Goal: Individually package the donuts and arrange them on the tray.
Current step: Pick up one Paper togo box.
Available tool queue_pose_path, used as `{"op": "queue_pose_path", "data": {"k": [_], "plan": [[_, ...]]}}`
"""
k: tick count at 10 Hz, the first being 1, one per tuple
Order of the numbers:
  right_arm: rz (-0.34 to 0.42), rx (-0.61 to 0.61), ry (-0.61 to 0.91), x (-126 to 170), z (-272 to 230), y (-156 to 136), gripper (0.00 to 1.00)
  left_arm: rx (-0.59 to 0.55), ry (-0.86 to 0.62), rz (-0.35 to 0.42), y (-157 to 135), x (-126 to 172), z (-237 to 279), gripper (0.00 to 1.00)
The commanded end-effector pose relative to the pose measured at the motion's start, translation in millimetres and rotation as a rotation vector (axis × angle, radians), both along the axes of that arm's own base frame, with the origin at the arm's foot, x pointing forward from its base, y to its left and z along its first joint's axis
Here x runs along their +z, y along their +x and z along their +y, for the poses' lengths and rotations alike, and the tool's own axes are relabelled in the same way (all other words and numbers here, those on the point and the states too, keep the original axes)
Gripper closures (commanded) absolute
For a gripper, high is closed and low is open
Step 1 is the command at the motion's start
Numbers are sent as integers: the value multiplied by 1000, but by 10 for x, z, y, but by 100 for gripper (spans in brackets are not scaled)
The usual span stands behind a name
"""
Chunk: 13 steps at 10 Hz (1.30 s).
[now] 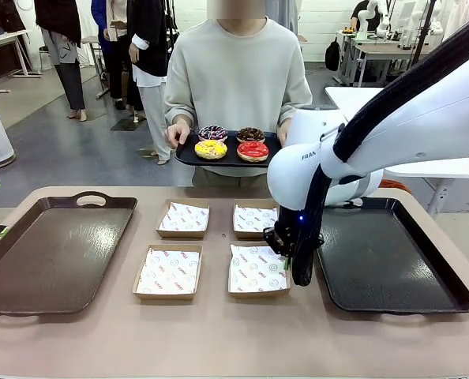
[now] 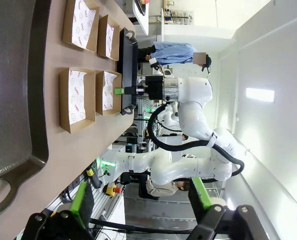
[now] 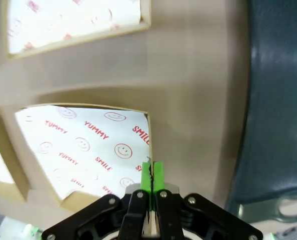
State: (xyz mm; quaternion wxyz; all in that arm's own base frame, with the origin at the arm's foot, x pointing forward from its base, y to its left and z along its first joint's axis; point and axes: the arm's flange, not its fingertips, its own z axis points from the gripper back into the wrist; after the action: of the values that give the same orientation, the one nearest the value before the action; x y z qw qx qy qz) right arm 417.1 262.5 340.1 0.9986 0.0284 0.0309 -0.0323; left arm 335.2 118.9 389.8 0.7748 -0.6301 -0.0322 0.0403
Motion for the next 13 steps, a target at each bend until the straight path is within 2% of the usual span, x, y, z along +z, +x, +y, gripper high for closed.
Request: {"op": "queue_pose_path", "data": {"k": [1,4,5,7,9,11,13], "plan": [[16,-9,-18,460,58,-19,100,2,-14,-9,-5,14,12,0],[20,42,-20,1245,100,212,100,2,-14,-9,-5,14,12,0],[24,68,-16,1459,112,352,100,2,-14,-9,-5,14,12,0],[43,43,-27,1702,110,806,100,2,-14,-9,-5,14,12,0],[37,28,-46,1721,-3,1294,100,2,-14,-9,-5,14,12,0],[55,18,-32,1570,-158,1738,100,2,-14,-9,-5,14,12,0],[66,19,-30,1457,-210,1934,100,2,-14,-9,-5,14,12,0]]}}
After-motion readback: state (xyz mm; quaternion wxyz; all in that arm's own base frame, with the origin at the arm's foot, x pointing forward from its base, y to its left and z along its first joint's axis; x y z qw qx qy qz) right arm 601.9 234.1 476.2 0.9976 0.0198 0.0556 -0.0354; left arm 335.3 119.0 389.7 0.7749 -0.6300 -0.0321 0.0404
